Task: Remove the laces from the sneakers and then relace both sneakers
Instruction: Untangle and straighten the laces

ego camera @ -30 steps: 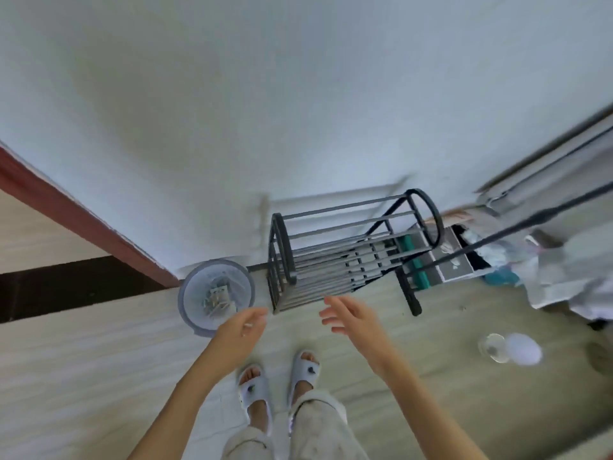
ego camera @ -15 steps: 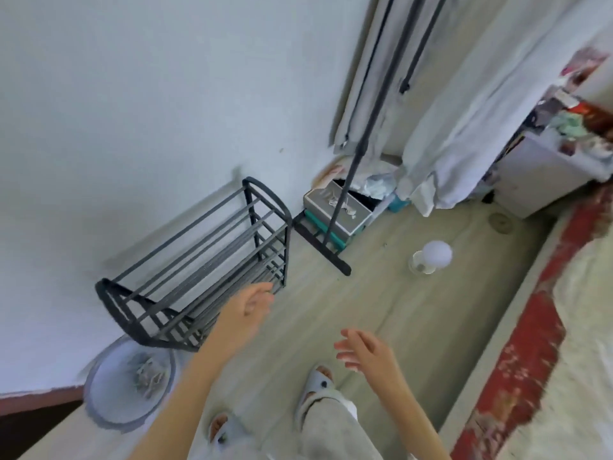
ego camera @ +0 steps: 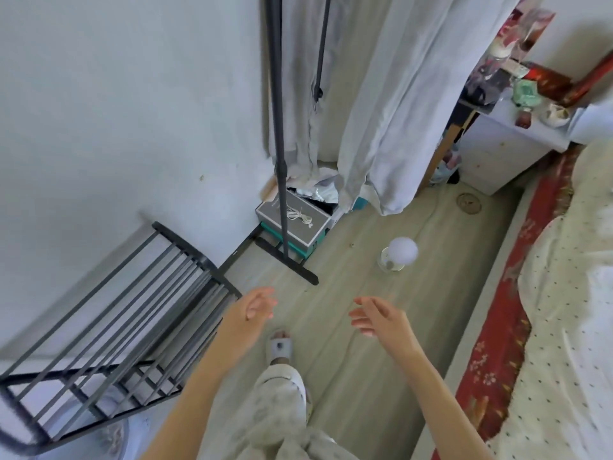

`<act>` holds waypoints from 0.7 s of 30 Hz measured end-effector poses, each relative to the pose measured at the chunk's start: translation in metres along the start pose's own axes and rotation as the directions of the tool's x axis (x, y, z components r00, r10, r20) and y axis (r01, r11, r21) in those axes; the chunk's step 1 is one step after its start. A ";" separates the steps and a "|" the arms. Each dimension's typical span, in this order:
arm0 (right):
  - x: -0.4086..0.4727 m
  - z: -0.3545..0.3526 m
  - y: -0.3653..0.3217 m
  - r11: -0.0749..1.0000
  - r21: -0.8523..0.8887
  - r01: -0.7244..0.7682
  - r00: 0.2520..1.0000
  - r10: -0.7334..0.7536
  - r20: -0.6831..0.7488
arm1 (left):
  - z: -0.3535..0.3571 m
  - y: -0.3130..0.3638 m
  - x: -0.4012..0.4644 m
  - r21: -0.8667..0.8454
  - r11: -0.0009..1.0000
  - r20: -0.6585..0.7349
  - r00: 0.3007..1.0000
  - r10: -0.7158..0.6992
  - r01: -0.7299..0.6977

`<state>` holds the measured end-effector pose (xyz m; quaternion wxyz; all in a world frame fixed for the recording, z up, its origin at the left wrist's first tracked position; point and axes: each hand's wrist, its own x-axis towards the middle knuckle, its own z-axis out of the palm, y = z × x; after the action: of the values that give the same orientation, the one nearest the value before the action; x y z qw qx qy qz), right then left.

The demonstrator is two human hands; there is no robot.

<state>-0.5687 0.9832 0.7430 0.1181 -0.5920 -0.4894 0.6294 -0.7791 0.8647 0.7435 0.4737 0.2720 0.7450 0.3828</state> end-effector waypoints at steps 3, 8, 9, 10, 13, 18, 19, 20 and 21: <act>0.032 -0.005 -0.002 0.997 -0.041 -0.063 0.998 0.064 0.028 | 0.014 -0.010 0.030 0.019 0.998 0.002 0.998 -0.056 0.056; 0.097 -0.016 -0.021 0.982 -0.140 -0.126 0.989 0.135 0.056 | 0.035 -0.012 0.094 0.130 0.984 0.057 0.990 -0.126 0.118; 0.111 -0.017 -0.028 0.980 -0.156 -0.126 0.988 0.137 0.064 | 0.038 -0.006 0.109 0.157 0.980 0.072 0.989 -0.133 0.120; 0.124 -0.019 -0.036 0.978 -0.170 -0.120 0.988 0.134 0.076 | 0.040 0.002 0.124 0.188 0.975 0.087 0.987 -0.134 0.116; 0.163 -0.023 -0.066 0.980 -0.186 -0.072 0.989 0.095 0.115 | 0.039 0.035 0.170 0.287 0.957 0.096 0.992 -0.080 0.050; 0.224 -0.024 -0.096 0.973 -0.228 0.019 0.979 0.028 0.203 | 0.043 0.069 0.231 0.235 0.971 0.045 0.997 -0.059 0.047; 0.237 -0.022 -0.096 0.966 -0.256 0.035 0.972 0.027 0.234 | 0.047 0.066 0.240 0.231 0.971 0.030 0.997 -0.066 0.057; 0.251 -0.019 -0.093 0.958 -0.282 0.043 0.965 0.034 0.261 | 0.052 0.059 0.248 0.232 0.970 0.015 0.997 -0.076 0.071; 0.261 -0.017 -0.091 0.954 -0.297 0.038 0.960 0.048 0.275 | 0.056 0.051 0.252 0.231 0.969 0.004 0.996 -0.092 0.088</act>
<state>-0.6639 1.2258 0.6504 -0.0449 -0.5094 -0.5893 0.6255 -0.8273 1.1042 0.6464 0.4614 0.2938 0.7925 0.2699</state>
